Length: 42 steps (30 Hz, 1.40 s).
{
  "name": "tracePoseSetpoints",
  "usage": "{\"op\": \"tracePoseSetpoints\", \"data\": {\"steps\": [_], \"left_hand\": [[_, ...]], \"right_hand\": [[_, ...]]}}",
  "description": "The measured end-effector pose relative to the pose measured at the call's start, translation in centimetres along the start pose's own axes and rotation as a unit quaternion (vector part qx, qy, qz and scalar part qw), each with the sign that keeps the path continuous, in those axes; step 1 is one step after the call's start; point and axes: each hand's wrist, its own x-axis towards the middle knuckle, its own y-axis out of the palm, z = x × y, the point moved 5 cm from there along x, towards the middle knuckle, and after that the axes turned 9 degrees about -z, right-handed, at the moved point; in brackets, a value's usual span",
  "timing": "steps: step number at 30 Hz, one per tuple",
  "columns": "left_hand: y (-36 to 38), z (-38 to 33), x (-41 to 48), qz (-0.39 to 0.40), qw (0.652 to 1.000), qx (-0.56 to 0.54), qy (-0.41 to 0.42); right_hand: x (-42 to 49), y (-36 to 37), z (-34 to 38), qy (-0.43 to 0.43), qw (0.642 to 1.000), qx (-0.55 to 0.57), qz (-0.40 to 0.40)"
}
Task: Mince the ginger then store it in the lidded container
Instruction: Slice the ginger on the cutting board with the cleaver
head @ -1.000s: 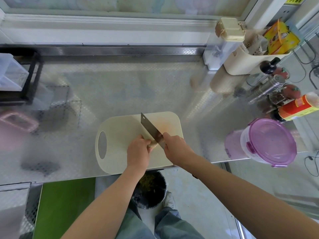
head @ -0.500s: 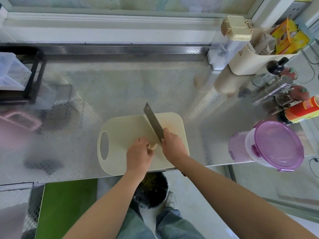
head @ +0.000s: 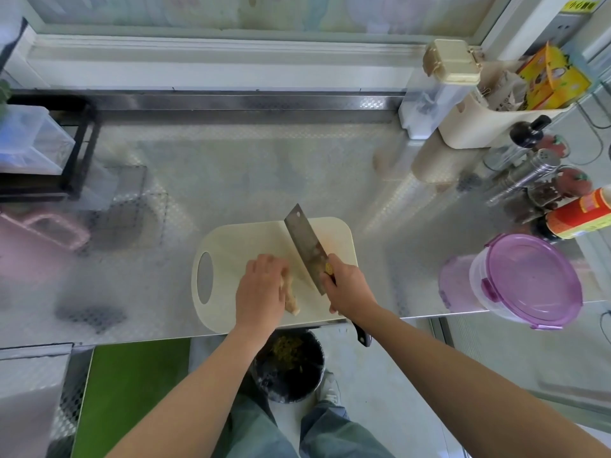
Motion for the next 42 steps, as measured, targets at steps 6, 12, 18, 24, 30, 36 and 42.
{"op": "tracePoseSetpoints", "data": {"steps": [6, 12, 18, 24, 30, 36, 42], "left_hand": [[0.9, 0.0, 0.3, 0.046, 0.986, 0.079, 0.138], [-0.5, 2.0, 0.1, -0.006, 0.998, 0.059, 0.025], [-0.1, 2.8, -1.3, 0.024, 0.998, 0.022, -0.045], [0.2, 1.3, -0.7, 0.011, 1.0, 0.008, -0.018], [0.2, 0.7, -0.2, -0.003, 0.999, -0.014, -0.033], [0.8, 1.0, -0.2, -0.007, 0.999, -0.032, -0.035], [0.8, 0.9, -0.3, -0.015, 0.998, -0.051, -0.036]], "right_hand": [[-0.2, 0.0, 0.0, 0.027, 0.999, 0.041, -0.011], [-0.6, 0.7, 0.1, 0.01, 0.999, 0.034, -0.002], [-0.8, 0.7, -0.1, 0.008, 0.999, 0.026, -0.018], [-0.8, 0.1, 1.2, -0.083, 0.995, -0.053, -0.028], [-0.6, 0.0, 2.5, -0.124, 0.983, -0.137, -0.009], [-0.1, 0.3, 3.1, -0.128, 0.973, -0.191, 0.016], [0.2, 1.3, 3.3, -0.113, 0.973, -0.198, 0.029]]}}
